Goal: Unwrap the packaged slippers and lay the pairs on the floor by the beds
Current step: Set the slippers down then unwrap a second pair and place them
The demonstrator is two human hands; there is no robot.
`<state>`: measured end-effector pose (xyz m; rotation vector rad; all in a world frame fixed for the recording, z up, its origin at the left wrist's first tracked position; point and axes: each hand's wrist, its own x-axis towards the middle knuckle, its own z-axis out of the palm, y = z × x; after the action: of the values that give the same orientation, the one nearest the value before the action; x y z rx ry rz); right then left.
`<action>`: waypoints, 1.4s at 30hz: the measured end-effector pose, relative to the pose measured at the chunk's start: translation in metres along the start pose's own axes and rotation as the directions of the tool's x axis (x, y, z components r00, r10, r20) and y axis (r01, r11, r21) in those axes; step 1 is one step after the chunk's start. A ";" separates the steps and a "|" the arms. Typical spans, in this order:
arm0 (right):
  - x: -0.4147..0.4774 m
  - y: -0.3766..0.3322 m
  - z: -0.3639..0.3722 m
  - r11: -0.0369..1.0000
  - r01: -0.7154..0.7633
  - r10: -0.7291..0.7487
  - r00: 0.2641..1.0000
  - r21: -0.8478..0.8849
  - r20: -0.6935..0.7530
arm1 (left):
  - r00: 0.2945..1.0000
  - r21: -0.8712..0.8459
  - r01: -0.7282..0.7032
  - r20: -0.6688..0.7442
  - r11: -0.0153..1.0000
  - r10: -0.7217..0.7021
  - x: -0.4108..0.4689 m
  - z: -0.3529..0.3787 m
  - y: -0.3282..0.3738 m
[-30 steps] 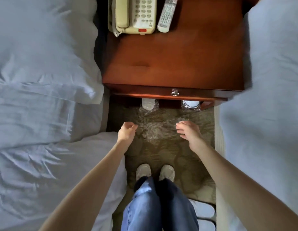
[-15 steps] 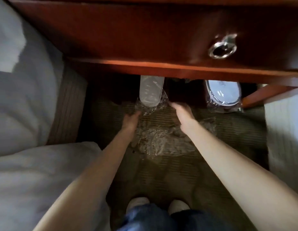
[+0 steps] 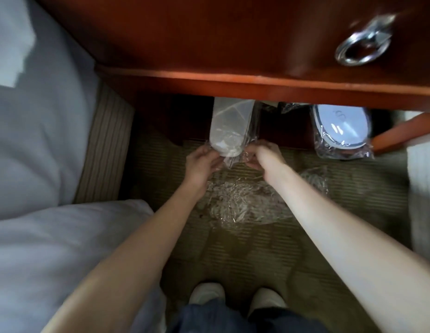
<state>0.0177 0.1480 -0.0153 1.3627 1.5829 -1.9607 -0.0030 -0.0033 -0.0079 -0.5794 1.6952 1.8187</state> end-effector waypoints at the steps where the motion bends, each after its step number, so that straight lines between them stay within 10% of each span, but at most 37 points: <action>1: -0.013 -0.003 -0.003 1.000 -0.008 0.008 1.000 0.012 0.005 | 1.000 0.006 -0.023 0.009 1.000 0.023 -0.013 -0.002 0.006; 10: -0.162 -0.044 -0.024 0.997 -0.053 0.051 0.998 0.062 0.035 | 0.996 0.022 -0.036 0.081 0.999 0.034 -0.158 -0.006 0.081; 25: -0.452 -0.119 -0.031 0.976 -0.213 0.210 0.976 0.047 0.055 | 0.912 -0.040 0.361 0.223 0.932 -0.344 -0.407 -0.045 0.237; 34: -0.549 -0.147 -0.032 0.990 -0.144 0.142 0.988 0.016 0.060 | 0.951 0.004 0.203 0.237 0.979 -0.198 -0.489 -0.036 0.279; 42: -0.587 -0.152 -0.039 0.843 -0.282 0.156 0.943 0.458 0.294 | 0.961 -0.186 0.175 0.246 0.967 -0.126 -0.524 -0.048 0.308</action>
<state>0.2337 0.0440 0.5426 1.3259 0.7915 -2.3683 0.1730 -0.1214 0.5635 -0.5406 1.2827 1.8823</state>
